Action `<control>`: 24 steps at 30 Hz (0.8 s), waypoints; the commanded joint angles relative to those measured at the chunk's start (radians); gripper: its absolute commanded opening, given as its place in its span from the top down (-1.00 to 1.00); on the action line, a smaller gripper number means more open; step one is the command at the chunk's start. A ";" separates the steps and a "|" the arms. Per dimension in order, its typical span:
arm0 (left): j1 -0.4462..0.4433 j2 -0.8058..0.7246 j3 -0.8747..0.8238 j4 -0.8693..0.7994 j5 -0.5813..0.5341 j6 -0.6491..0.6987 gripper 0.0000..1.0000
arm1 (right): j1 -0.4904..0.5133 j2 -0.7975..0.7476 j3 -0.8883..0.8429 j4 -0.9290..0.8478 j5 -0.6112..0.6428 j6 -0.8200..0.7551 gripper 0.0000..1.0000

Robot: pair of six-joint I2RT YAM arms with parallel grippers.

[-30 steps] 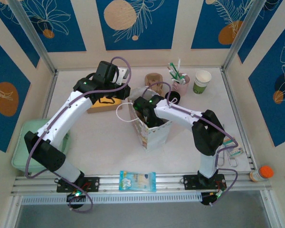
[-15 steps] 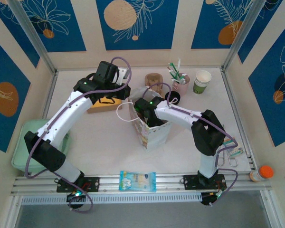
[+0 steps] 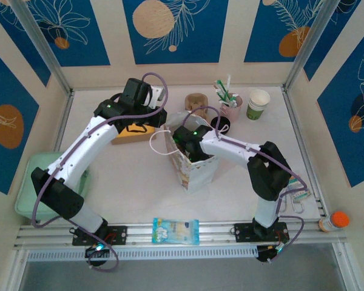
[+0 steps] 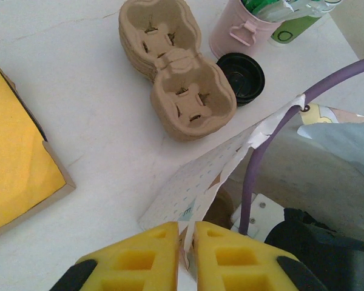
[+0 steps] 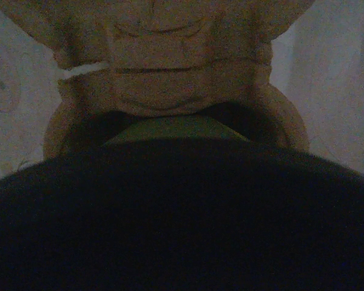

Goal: Pack the takeout coffee

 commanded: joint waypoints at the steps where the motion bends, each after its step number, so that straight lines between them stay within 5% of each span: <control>1: -0.011 -0.021 0.025 -0.002 -0.004 0.009 0.71 | -0.021 0.081 -0.075 0.122 0.059 0.001 0.13; 24: -0.015 -0.020 0.027 0.001 -0.004 0.006 0.70 | -0.012 0.134 -0.128 0.213 0.073 0.001 -0.26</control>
